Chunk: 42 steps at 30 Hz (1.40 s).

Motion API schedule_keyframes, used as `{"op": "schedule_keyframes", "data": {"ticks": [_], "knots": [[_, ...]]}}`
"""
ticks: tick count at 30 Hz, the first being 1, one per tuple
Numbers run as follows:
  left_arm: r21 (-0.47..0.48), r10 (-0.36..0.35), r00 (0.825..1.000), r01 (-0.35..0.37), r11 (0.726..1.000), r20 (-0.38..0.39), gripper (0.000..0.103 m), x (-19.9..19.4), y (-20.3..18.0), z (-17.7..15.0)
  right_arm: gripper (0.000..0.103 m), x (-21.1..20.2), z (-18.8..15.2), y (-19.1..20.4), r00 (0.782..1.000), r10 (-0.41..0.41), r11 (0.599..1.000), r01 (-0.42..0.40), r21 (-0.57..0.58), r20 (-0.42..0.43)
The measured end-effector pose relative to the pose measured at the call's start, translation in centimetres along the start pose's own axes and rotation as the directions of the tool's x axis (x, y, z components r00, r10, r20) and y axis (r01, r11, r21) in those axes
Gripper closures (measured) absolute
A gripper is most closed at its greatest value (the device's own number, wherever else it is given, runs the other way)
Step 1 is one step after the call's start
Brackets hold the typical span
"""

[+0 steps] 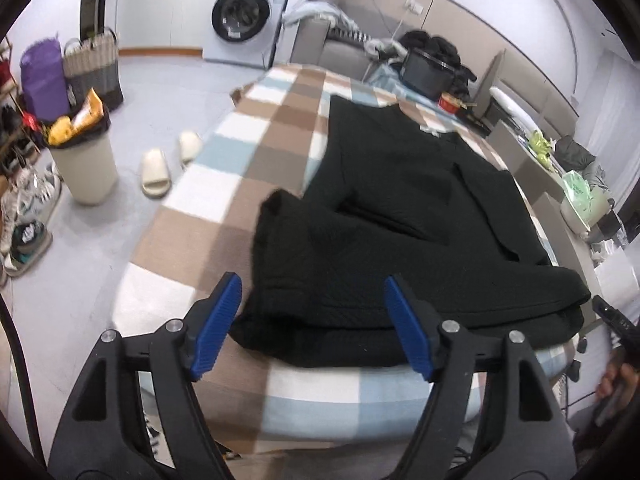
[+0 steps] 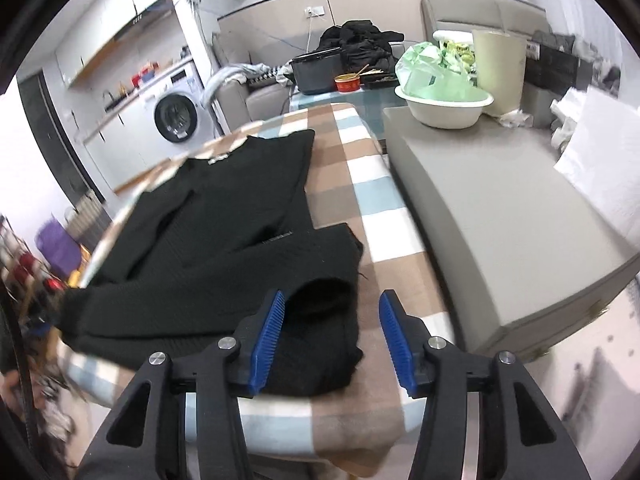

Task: Fold small clothes
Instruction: 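Grasp the folded hem edge again with both tools and lift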

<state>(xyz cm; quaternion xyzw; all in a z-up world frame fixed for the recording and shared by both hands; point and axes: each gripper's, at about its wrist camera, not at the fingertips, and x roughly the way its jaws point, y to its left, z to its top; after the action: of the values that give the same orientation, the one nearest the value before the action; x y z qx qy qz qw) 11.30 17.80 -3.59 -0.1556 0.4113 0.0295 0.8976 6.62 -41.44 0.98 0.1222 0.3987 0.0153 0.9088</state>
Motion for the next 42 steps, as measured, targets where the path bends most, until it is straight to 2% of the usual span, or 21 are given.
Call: {"op": "schedule_keyframes", "data": {"ticks": [4, 11, 15, 18, 19, 21, 24, 27, 28, 29, 31, 33, 37, 42], "knots": [[0.004, 0.006, 1.000, -0.006, 1.000, -0.025, 0.031, 0.9, -0.9, -0.3, 0.052, 1.5, 0.6, -0.7, 0.998, 0.050, 0.998, -0.048, 0.047, -0.032], [-0.009, -0.015, 0.999, 0.014, 1.000, -0.034, 0.032, 1.6, -1.4, -0.4, 0.052, 2.6, 2.0, -0.9, 0.987, 0.158, 0.984, -0.156, 0.081, -0.029], [-0.001, -0.020, 0.999, 0.020, 1.000, -0.026, 0.040, 2.4, -1.6, 0.6, 0.052, 2.8, 2.6, -0.8, 0.982, 0.187, 0.978, -0.183, 0.096, -0.030], [-0.007, -0.002, 0.999, 0.001, 1.000, -0.046, 0.058, 3.9, -1.3, 1.5, 0.052, 3.2, 2.8, -0.9, 0.985, 0.168, 0.981, -0.163, 0.109, -0.039], [-0.020, 0.007, 0.998, -0.008, 1.000, -0.057, 0.071, 4.5, -1.1, 1.7, 0.052, 3.4, 2.8, -1.0, 0.986, 0.162, 0.981, -0.156, 0.117, -0.043], [-0.045, 0.006, 0.997, -0.009, 0.999, -0.077, 0.088, 5.6, -0.4, 2.1, 0.052, 3.9, 2.9, -1.1, 0.987, 0.153, 0.980, -0.145, 0.135, -0.053], [-0.062, -0.013, 0.998, 0.009, 0.998, -0.066, 0.093, 6.2, 0.2, 2.6, 0.052, 4.5, 3.0, -1.4, 0.984, 0.166, 0.973, -0.152, 0.173, -0.065], [-0.052, -0.018, 0.999, 0.015, 0.999, -0.043, 0.093, 6.0, 0.3, 3.1, 0.052, 5.0, 3.2, -1.6, 0.986, 0.153, 0.972, -0.137, 0.191, -0.072], [-0.051, -0.018, 0.999, 0.016, 0.999, -0.037, 0.093, 6.0, 0.3, 3.3, 0.054, 5.1, 3.3, -1.7, 0.987, 0.143, 0.973, -0.126, 0.192, -0.076], [-0.054, -0.017, 0.999, 0.015, 0.998, -0.032, 0.093, 5.9, 0.4, 3.5, 0.070, 5.4, 3.4, -1.7, 0.988, 0.132, 0.975, -0.115, 0.191, -0.077], [-0.058, -0.019, 1.000, 0.018, 0.998, -0.024, 0.093, 5.8, 0.5, 3.8, 0.086, 5.5, 3.5, -1.5, 0.990, 0.103, 0.980, -0.085, 0.178, -0.093], [-0.060, -0.025, 1.000, 0.025, 0.998, -0.009, 0.093, 5.3, 0.5, 4.1, 0.093, 4.7, 3.6, -1.1, 0.993, 0.093, 0.986, -0.082, 0.145, -0.070], [-0.048, -0.054, 0.998, 0.056, 0.997, 0.042, 0.094, 3.6, 0.1, 5.4, 0.094, 2.1, 4.3, 0.1, 0.994, 0.113, 0.991, -0.112, 0.078, -0.010], [-0.014, -0.076, 0.991, 0.078, 0.997, 0.110, 0.095, 1.2, -0.9, 7.9, 0.095, -0.4, 5.5, 1.2, 0.989, 0.132, 0.989, -0.136, 0.056, 0.072]]}}
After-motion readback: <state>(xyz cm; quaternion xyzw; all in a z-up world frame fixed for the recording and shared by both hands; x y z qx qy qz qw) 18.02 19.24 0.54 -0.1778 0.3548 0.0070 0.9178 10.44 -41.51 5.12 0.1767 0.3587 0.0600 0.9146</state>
